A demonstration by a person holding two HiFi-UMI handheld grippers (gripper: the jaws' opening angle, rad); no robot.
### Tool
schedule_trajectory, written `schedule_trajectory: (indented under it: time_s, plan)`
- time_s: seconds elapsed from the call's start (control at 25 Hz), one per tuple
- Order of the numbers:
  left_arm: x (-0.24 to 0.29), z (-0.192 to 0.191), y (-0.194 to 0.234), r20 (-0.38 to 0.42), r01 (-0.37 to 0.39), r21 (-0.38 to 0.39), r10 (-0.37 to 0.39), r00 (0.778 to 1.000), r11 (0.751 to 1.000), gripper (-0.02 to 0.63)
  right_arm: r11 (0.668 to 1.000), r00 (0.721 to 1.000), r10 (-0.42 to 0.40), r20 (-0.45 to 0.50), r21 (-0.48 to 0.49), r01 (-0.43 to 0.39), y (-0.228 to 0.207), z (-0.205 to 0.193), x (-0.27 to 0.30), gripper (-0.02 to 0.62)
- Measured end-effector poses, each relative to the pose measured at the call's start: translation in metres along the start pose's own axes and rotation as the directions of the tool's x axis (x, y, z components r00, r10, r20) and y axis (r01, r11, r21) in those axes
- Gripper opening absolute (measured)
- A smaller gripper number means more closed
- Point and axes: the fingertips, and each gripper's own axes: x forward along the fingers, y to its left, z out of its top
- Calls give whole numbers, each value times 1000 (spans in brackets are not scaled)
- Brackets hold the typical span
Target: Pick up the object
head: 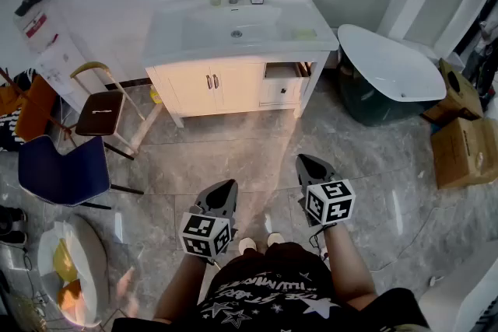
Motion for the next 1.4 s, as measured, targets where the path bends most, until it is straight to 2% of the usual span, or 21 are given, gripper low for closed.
schedule_trajectory:
  time_s: [0.48,0.64,0.8,1.0,1.12,1.4]
  plan:
    - [3,5,-11,2,-32,4,32,999,999,15,1000,1000,8,17,2,-8,-11,7,-5,12]
    - [-3,-12,1,-32,-58,-21,57,998,998,15,999,999,2,35,42,-3,-11,6,1,12]
    - [-8,-12,14,-19,-62,-16,61,998,998,15,997,998,-18,68,75,12,-7,9,8,18]
    - [-5,-1,26,1,-61,-9,61,998,998,15,997,997,-21,69,81,16,-6,12,18,188]
    - [5,1,29,-7,-57,-10,57,998,998,15,995,998,-32,59,92,26,-15,13,27,245]
    - [46,5,43,-45,-72,-8,72,996,997,15,989,999,-38,32,145,33,-53,12,69,268]
